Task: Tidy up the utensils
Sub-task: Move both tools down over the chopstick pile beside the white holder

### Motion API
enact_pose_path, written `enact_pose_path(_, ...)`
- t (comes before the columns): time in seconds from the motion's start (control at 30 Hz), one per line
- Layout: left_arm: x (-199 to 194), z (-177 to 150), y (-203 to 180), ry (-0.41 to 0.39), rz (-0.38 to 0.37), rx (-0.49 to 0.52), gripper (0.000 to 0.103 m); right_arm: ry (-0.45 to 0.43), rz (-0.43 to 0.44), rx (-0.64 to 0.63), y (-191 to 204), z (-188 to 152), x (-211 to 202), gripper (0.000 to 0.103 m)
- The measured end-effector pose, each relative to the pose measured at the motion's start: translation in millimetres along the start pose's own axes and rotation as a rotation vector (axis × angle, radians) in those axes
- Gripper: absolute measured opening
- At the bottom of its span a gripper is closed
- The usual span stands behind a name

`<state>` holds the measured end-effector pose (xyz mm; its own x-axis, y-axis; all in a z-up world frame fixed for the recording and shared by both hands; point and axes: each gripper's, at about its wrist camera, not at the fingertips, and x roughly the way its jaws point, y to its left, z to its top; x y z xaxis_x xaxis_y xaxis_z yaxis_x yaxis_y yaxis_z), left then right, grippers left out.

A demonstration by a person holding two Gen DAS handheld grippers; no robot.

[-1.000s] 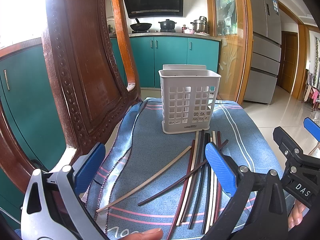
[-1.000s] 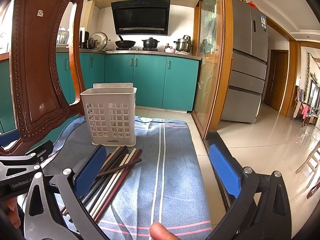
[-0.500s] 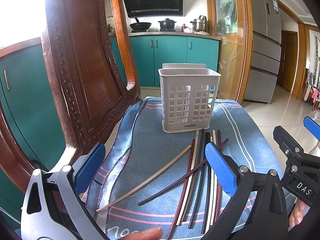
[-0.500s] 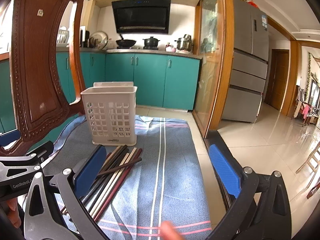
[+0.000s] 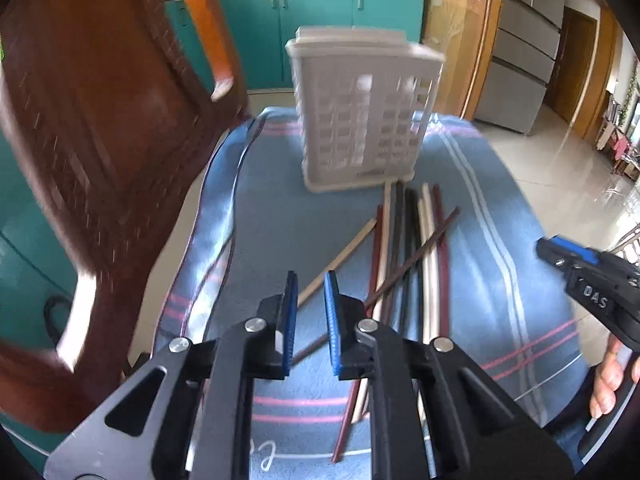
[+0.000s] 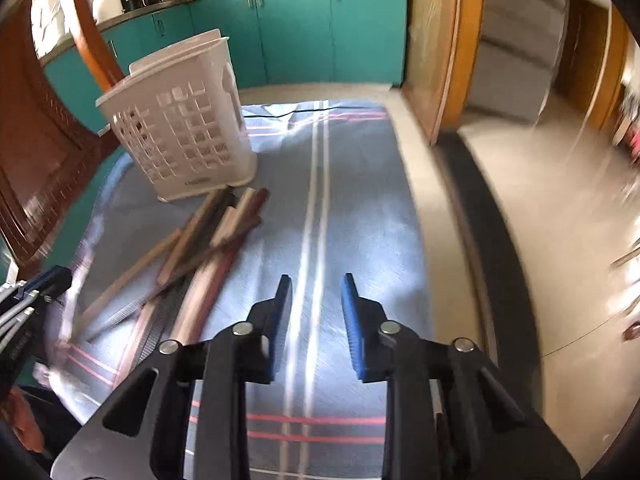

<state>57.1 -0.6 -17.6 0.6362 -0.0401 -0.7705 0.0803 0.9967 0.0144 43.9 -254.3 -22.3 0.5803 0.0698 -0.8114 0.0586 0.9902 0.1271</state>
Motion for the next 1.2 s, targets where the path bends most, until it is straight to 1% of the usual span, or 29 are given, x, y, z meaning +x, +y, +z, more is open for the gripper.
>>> enact_pose_path(0.03,1.9,8.4,-4.1,0.004,0.004,0.007,0.014,0.041,0.052,0.026,-1.3,13.1,5.0,0.027)
enact_pose_path(0.07,6.1,17.6,-9.3,0.010,0.015,0.015,0.014,0.078,0.083,0.040,-0.5,21.9,11.0,0.027)
enact_pose_path(0.1,16.3,28.9,-12.2,0.023,0.029,0.020,0.014,0.132,0.119,0.067,0.2,34.1,22.4,0.027)
enact_pose_path(0.17,34.3,39.0,-18.2,0.053,0.060,0.027,0.015,0.192,0.149,0.098,2.2,42.8,37.3,0.027)
enact_pose_path(0.2,44.9,40.6,-17.8,0.067,0.086,0.035,0.015,0.233,0.148,0.097,5.8,47.4,49.8,0.027)
enact_pose_path(0.23,48.6,39.3,-16.4,0.066,0.100,0.038,0.015,0.253,0.145,0.091,8.8,48.5,55.7,0.027)
enact_pose_path(0.33,58.7,31.8,-8.5,0.060,0.159,0.038,0.015,0.290,0.132,0.038,18.1,40.6,71.1,0.027)
enact_pose_path(0.37,61.9,30.7,-5.7,0.067,0.167,0.030,0.015,0.306,0.119,0.017,21.6,35.9,77.8,0.027)
enact_pose_path(0.43,62.6,32.7,-2.3,0.062,0.154,0.019,0.020,0.332,0.120,0.007,25.6,30.2,88.3,0.028)
enact_pose_path(0.47,61.4,33.9,-0.4,0.054,0.148,0.012,0.030,0.302,0.104,-0.009,27.3,30.6,85.8,0.028)
enact_pose_path(0.5,58.9,35.4,2.2,0.042,0.146,0.002,0.038,0.302,0.078,-0.042,34.0,31.4,87.8,0.028)
enact_pose_path(0.53,58.1,37.8,4.3,0.037,0.146,-0.003,0.039,0.298,0.073,-0.053,37.2,31.6,89.3,0.028)
enact_pose_path(0.67,59.5,41.3,6.2,0.052,0.134,-0.021,0.039,0.231,-0.017,-0.142,57.3,31.8,95.3,0.028)
enact_pose_path(0.7,62.2,43.3,6.6,0.057,0.134,-0.020,0.039,0.211,-0.045,-0.186,65.0,30.2,96.0,0.028)
enact_pose_path(0.73,64.0,42.9,6.6,0.061,0.134,-0.018,0.039,0.201,-0.053,-0.206,69.1,28.7,96.0,0.028)
enact_pose_path(0.77,64.6,42.7,7.1,0.063,0.133,-0.016,0.039,0.193,-0.055,-0.223,72.4,27.6,96.5,0.023)
enact_pose_path(0.8,66.0,43.6,6.5,0.064,0.133,-0.015,0.040,0.193,-0.041,-0.226,74.6,26.1,94.9,0.015)
enact_pose_path(0.9,63.1,39.7,6.6,0.065,0.135,-0.010,0.041,0.204,-0.016,-0.233,73.2,24.5,91.3,0.001)
enact_pose_path(1.03,65.7,34.4,4.9,0.067,0.130,0.004,0.041,0.213,-0.028,-0.207,56.6,23.8,85.7,0.000)
enact_pose_path(1.17,66.0,32.2,6.2,0.075,0.128,0.009,0.041,0.183,-0.061,-0.197,33.8,26.7,70.8,0.000)
enact_pose_path(1.2,66.6,31.9,5.9,0.078,0.126,0.009,0.041,0.178,-0.052,-0.186,27.7,28.7,67.3,0.000)
